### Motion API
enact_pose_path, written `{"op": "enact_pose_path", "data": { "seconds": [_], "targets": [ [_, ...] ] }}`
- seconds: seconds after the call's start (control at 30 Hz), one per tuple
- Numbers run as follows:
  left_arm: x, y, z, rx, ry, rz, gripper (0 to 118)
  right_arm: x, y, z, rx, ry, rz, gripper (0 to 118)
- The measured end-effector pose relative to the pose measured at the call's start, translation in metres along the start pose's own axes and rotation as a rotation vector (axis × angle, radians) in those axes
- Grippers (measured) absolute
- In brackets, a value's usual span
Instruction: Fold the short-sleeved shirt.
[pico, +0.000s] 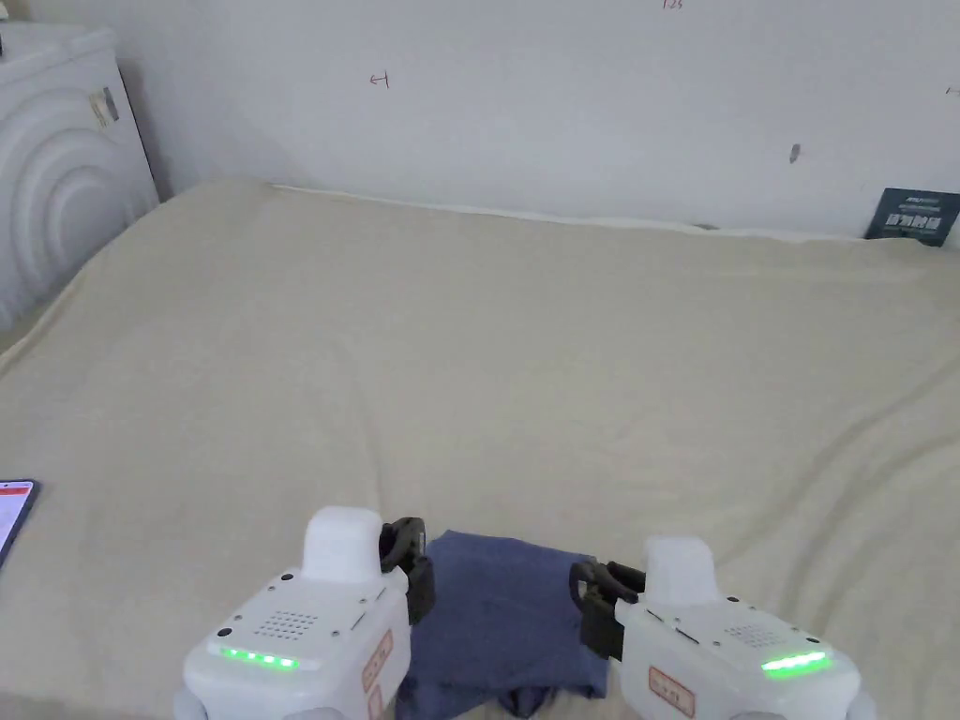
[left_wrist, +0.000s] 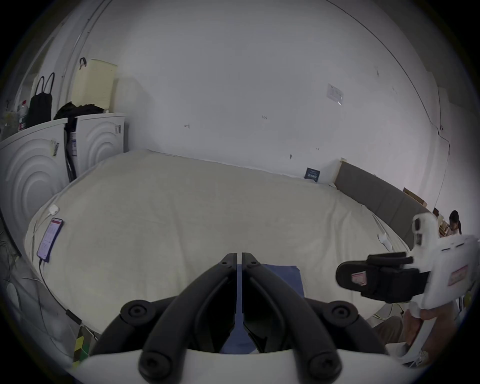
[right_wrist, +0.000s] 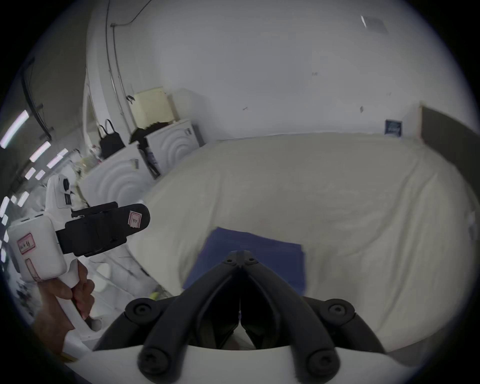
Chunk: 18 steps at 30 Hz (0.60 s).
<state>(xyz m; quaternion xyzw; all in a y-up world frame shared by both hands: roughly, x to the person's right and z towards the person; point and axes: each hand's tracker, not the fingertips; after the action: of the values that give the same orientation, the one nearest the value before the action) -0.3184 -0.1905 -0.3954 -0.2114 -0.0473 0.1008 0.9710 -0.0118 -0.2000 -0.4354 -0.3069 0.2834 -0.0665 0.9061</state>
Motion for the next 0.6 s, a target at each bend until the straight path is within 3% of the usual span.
{"op": "enact_pose_path", "data": {
  "seconds": [0.07,0.17,0.23,0.27,0.37,0.5,0.53,0.57,0.6],
  "targets": [
    [-0.005,0.0,0.004,0.016,0.0,-0.001,3,0.009,-0.004,-0.014,-0.002,0.076,-0.072,1],
    [-0.007,-0.004,0.0,-0.001,-0.023,-0.006,3,0.026,-0.007,-0.043,-0.054,0.127,-0.08,1],
    [-0.015,-0.01,-0.008,-0.053,-0.096,0.066,3,0.042,-0.012,-0.07,-0.12,0.3,-0.108,1],
    [-0.018,-0.013,-0.013,-0.072,-0.133,0.107,3,0.052,-0.017,-0.083,-0.146,0.398,-0.163,1],
    [-0.026,-0.021,-0.024,-0.133,-0.161,0.137,4,0.069,-0.026,-0.116,-0.228,0.314,-0.246,1],
    [-0.042,-0.036,-0.042,-0.203,-0.284,0.278,6,0.094,-0.048,-0.155,-0.412,0.381,-0.44,1],
    [-0.047,-0.041,-0.047,-0.229,-0.316,0.322,14,0.098,-0.053,-0.162,-0.47,0.312,-0.44,1],
    [-0.05,-0.044,-0.051,-0.254,-0.331,0.344,45,0.099,-0.056,-0.166,-0.493,0.261,-0.412,1],
    [-0.053,-0.045,-0.058,-0.29,-0.342,0.321,80,0.105,-0.06,-0.168,-0.444,0.347,-0.458,1]
  ]
}}
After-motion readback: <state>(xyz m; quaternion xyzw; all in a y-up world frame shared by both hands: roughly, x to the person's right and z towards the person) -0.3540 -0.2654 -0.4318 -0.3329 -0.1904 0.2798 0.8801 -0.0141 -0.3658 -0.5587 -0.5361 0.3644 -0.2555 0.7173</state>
